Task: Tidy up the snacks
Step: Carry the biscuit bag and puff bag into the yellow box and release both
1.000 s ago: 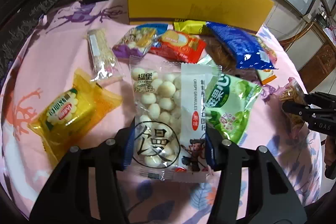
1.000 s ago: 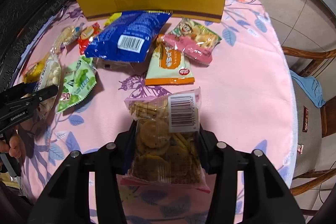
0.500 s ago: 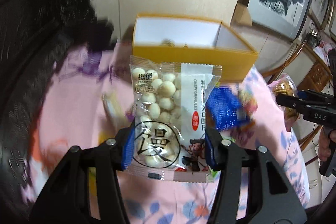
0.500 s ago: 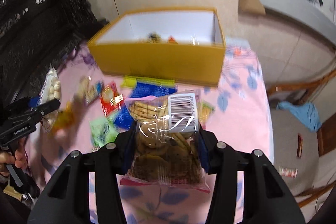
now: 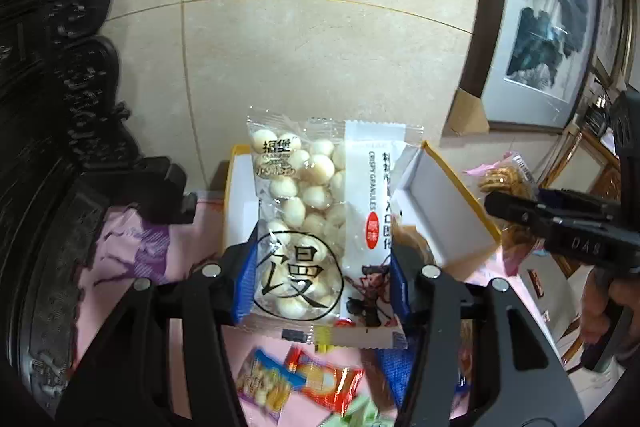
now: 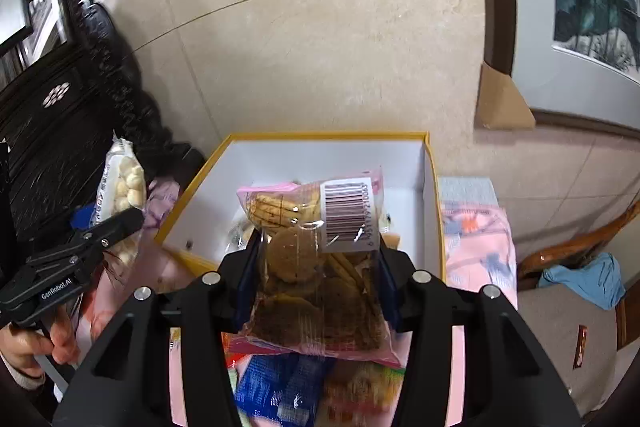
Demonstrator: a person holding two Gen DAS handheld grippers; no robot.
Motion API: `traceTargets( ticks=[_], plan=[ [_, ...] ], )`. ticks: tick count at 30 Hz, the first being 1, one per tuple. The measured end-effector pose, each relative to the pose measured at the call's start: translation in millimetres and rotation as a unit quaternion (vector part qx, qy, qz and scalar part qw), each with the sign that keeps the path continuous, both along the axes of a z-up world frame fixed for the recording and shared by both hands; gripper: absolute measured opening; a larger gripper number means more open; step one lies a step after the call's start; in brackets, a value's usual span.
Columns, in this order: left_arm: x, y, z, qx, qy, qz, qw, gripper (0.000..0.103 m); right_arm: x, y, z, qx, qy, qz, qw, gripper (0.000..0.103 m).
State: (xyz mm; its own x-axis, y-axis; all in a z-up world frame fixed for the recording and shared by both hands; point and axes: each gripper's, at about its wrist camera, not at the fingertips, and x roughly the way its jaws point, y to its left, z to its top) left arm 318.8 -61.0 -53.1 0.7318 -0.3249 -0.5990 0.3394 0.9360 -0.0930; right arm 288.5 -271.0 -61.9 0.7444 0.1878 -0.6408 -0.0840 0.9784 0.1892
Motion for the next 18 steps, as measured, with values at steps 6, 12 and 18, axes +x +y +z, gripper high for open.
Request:
traceTargets(
  ticks=[6,12,18],
  plan=[
    [61,-28,-9,0.015,0.022,-0.005,0.9996,0.054,51,-2,-9,0.0,0.007,-0.011,1.0,0.051],
    [78,-36,-19,0.026,0.038,0.017,0.9988,0.089,89,-7,-33,0.001,0.073,-0.023,0.997,0.054],
    [27,-4,-22,-0.012,0.032,0.032,0.9989,0.094,37,-14,-41,0.045,0.077,-0.007,0.996,0.063]
  ],
)
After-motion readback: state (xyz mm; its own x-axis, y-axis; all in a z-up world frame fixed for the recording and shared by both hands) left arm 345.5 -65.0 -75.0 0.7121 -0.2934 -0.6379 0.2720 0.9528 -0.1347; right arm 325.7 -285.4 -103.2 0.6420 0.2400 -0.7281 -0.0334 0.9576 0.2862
